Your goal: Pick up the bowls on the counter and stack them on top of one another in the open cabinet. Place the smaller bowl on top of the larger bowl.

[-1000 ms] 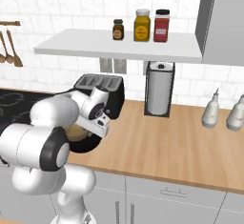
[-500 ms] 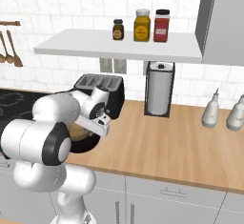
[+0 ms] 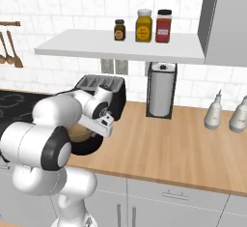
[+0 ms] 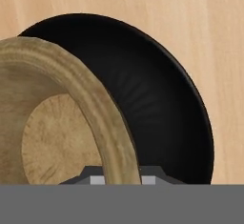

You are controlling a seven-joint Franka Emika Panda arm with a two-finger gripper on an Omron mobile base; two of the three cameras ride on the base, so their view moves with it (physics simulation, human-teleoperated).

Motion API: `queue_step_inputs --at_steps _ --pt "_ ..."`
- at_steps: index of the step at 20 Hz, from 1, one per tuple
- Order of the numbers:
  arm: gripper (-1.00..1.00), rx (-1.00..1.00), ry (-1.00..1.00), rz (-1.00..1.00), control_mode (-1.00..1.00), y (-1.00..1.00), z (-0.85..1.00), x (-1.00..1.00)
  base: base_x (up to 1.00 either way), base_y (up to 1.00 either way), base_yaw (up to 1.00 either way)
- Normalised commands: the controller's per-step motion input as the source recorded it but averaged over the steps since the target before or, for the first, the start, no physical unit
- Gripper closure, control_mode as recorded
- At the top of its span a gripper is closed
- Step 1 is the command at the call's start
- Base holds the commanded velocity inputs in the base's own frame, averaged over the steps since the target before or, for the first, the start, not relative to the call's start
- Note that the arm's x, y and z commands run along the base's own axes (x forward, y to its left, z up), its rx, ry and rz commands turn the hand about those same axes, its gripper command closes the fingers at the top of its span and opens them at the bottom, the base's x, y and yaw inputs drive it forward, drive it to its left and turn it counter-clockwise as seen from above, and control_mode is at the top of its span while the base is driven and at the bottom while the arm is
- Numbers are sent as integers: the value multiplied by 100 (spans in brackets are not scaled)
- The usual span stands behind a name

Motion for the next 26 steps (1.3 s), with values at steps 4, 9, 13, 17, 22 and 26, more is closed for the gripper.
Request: queue_step_inputs --at_steps 4,9,13,17,22,26 --pt "100 3 0 0 -100 -35 12 0 0 0 0" --pt "100 0 -6 2 -100 -5 -5 -1 0 0 0" --pt "100 0 0 1 -100 1 -30 0 0 0 0" --pt "100 0 0 0 -100 0 -24 0 0 0 0" --pt "-100 0 0 0 -100 10 -8 0 0 0 0" --pt "-100 0 0 0 -100 4 6 0 0 0 0"
